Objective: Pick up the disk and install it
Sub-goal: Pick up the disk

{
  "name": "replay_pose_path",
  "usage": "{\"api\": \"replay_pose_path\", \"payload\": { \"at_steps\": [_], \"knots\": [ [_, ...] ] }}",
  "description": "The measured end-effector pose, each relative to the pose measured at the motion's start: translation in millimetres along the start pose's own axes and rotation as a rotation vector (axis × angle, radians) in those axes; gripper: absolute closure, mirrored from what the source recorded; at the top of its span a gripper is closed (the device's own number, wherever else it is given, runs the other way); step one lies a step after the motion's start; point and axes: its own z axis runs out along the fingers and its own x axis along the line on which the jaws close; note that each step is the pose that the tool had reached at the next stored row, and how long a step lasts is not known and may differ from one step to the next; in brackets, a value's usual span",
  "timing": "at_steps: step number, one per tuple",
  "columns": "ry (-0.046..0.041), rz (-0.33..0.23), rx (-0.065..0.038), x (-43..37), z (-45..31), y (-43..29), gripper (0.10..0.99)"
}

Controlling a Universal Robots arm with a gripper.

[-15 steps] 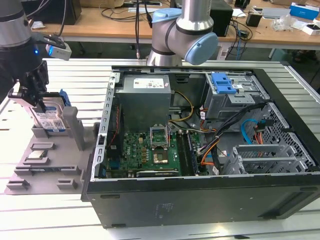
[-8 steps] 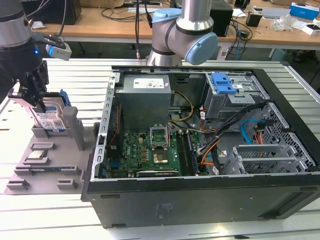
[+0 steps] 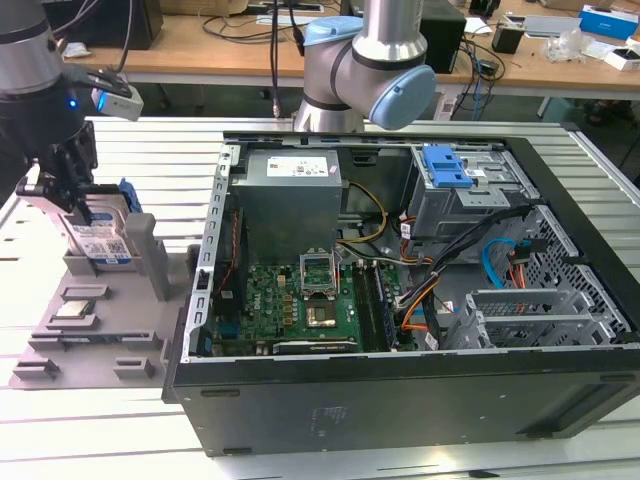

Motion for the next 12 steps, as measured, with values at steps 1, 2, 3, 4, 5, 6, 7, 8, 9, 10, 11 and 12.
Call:
{"api": "replay_pose_path", "payload": {
  "at_steps": [1,2,3,4,5,6,7,8,9,10,11,12],
  "knots": [
    [0.0002,0.0,0.0,0.0,-1.2,0.1,0.722],
    [0.0002,0.0,0.0,-0.1,-2.6,0.1,0.722],
    [0.0002,0.0,0.0,-0.2,-3.8,0.1,0.722],
    [0.0001,0.0,0.0,-0.6,-7.3,0.4,0.722],
    [0.0001,0.0,0.0,-1.2,-13.5,0.7,0.722],
    [0.0001,0.0,0.0,-1.8,-18.9,0.9,0.722],
    [0.0001,0.0,0.0,-2.2,-23.3,1.1,0.722],
    [0.0002,0.0,0.0,-2.7,-28.4,1.4,0.722],
    [0.0001,0.0,0.0,-3.2,-32.3,1.6,0.722],
    [0.0001,0.0,0.0,-4.2,-41.8,2.1,0.722],
    [0.0001,0.0,0.0,-4.8,-46.4,2.3,0.722],
    [0.0002,0.0,0.0,-5.1,-48.6,2.4,0.722]
  ]
}}
